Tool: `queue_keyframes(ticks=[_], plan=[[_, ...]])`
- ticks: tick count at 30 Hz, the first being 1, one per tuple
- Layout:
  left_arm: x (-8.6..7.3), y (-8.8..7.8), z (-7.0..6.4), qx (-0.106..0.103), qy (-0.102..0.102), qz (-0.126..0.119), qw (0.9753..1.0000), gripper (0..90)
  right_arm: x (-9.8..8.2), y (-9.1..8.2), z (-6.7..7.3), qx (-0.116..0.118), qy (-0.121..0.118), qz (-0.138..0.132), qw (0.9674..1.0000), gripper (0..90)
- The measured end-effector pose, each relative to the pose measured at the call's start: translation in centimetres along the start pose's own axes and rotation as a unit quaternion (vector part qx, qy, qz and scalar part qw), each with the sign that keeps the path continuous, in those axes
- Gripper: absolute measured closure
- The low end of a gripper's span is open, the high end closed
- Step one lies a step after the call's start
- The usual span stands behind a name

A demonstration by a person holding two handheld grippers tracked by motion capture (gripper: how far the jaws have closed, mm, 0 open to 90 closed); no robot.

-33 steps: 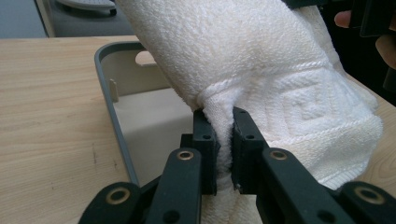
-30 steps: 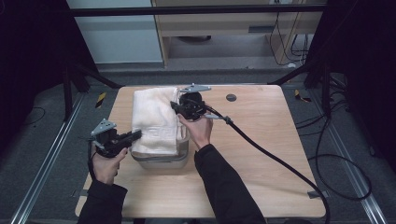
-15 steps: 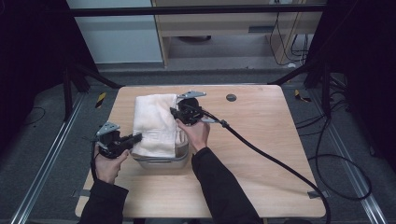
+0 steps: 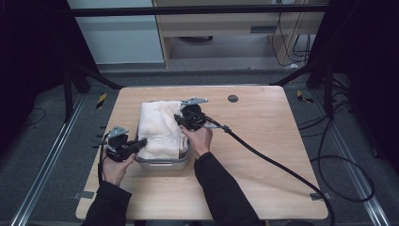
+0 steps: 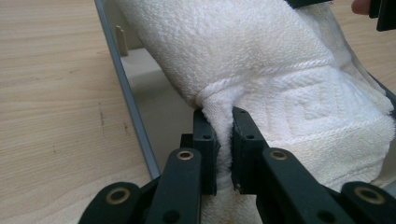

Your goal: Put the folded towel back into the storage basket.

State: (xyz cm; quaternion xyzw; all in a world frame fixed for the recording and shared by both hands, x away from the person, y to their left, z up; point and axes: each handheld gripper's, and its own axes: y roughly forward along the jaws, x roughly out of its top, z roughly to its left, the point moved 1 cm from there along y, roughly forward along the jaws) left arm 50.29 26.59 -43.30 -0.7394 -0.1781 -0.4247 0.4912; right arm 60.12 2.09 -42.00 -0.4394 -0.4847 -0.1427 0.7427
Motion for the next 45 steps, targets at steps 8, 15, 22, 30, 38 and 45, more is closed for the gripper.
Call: queue_keyframes(ticks=[8, 15, 22, 30, 38, 45], plan=[[-0.3, 0.6, 0.0, 0.008, 0.005, 0.011, 0.9999, 81.6, -0.7, 0.5, -0.1, -0.004, -0.005, 0.006, 1.0000, 70.1], [-0.5, 0.9, -0.3, 0.022, 0.015, 0.017, 0.9995, 81.2, -1.4, 0.9, -0.3, -0.006, -0.006, 0.015, 0.9999, 68.9], [-0.5, 1.1, -0.3, 0.028, 0.014, 0.024, 0.9992, 79.1, -1.9, 1.2, -0.4, -0.008, -0.015, 0.021, 0.9996, 67.8], [-0.6, 1.1, -0.1, 0.033, 0.008, 0.029, 0.9990, 69.7, -2.1, 1.3, -0.4, -0.011, -0.036, 0.033, 0.9987, 64.6], [-0.4, 0.8, -0.3, 0.028, 0.014, 0.020, 0.9993, 60.8, -2.0, 1.0, -0.2, -0.017, -0.048, 0.034, 0.9981, 61.4], [0.4, -0.9, -0.3, 0.019, 0.012, -0.019, 0.9996, 54.6, -1.3, -0.7, -0.6, -0.017, -0.051, 0.018, 0.9984, 55.2]])
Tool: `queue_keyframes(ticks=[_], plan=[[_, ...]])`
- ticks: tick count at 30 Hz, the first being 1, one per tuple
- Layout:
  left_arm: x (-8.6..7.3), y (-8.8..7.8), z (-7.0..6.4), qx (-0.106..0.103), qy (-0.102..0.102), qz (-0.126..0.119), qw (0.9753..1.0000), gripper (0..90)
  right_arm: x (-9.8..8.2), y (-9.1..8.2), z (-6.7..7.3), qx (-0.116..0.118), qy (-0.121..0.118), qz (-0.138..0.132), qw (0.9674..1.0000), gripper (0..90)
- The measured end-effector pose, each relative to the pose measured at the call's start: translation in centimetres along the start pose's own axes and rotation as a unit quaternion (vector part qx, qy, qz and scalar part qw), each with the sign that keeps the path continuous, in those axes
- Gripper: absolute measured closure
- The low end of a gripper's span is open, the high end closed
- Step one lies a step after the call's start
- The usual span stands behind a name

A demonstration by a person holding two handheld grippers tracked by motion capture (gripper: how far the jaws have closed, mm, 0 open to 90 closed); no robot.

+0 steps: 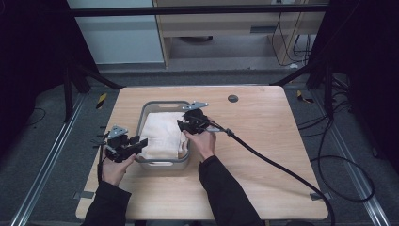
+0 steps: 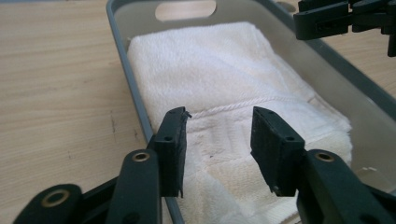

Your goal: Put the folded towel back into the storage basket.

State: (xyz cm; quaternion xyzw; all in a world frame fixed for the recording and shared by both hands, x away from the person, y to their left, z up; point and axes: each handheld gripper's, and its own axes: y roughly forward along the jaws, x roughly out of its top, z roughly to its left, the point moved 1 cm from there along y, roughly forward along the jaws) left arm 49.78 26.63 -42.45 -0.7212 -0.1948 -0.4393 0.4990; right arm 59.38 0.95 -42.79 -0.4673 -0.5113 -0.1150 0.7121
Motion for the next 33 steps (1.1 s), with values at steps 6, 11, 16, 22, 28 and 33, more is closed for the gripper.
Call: queue_keyframes(ticks=[6, 11, 16, 22, 28, 33], plan=[[0.4, -1.2, -0.4, -0.003, 0.005, -0.017, 0.9998, 48.6, 0.4, -2.5, -0.9, -0.002, 0.011, -0.023, 0.9997, 45.9], [0.3, -1.9, -0.6, -0.001, 0.013, -0.025, 0.9996, 43.5, 0.4, -5.2, -2.0, -0.010, 0.017, -0.036, 0.9991, 36.9], [0.2, -2.5, -0.7, -0.003, 0.016, -0.037, 0.9992, 35.9, -0.3, -7.8, -3.4, -0.016, 0.024, -0.047, 0.9985, 32.8], [-0.4, -3.1, -0.6, 0.002, 0.023, -0.045, 0.9987, 30.9, -2.1, -11.5, -5.2, -0.026, 0.034, -0.062, 0.9972, 28.9], [-1.6, -3.5, -0.1, 0.009, 0.027, -0.042, 0.9987, 28.8, -4.6, -14.1, -6.8, -0.031, 0.044, -0.071, 0.9960, 26.5], [-2.4, -3.8, 0.6, 0.018, 0.020, -0.044, 0.9987, 28.1, -6.9, -15.7, -8.0, -0.034, 0.050, -0.074, 0.9954, 24.2]])
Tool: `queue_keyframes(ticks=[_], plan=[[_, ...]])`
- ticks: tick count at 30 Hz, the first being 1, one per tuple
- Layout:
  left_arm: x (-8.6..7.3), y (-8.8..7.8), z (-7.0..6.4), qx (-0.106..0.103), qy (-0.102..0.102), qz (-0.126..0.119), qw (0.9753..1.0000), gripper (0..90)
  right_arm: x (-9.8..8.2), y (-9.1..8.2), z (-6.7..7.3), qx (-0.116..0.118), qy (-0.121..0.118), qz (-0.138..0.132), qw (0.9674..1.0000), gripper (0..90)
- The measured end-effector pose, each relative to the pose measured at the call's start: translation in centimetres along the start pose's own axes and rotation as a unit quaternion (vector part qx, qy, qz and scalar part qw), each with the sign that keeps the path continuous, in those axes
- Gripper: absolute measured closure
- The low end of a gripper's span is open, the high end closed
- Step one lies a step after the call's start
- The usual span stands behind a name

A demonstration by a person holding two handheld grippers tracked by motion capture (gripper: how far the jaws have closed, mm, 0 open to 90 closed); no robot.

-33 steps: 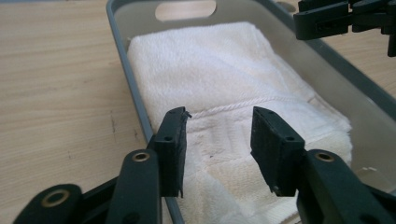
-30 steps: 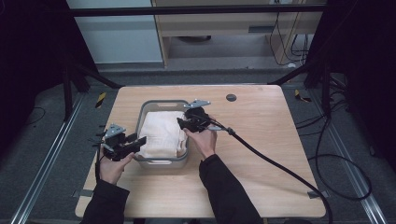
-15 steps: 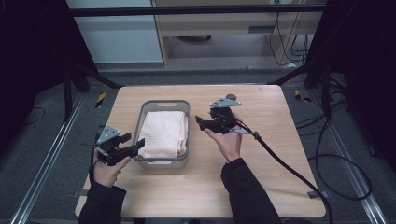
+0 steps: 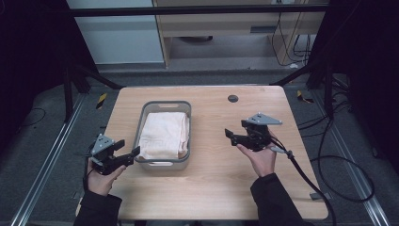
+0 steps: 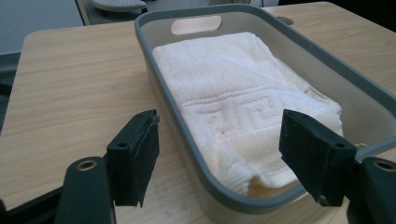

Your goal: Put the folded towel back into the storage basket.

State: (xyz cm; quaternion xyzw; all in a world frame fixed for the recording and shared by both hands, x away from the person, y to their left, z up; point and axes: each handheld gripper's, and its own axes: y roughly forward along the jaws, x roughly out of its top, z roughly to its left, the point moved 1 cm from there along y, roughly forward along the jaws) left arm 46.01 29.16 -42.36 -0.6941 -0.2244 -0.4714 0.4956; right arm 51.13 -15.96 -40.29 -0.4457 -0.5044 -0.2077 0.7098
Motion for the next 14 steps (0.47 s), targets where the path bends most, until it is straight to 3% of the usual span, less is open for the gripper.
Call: queue_keyframes(ticks=[7, 14], plan=[[-1.0, -0.3, 1.2, 0.018, -0.010, -0.003, 0.9998, 28.2, -3.2, -2.0, -2.2, -0.013, 0.010, 0.009, 0.9998, 23.5], [-2.0, -0.3, 2.2, 0.036, -0.006, 0.005, 0.9993, 29.3, -6.0, -3.6, -4.2, -0.026, 0.024, 0.031, 0.9989, 24.6]])
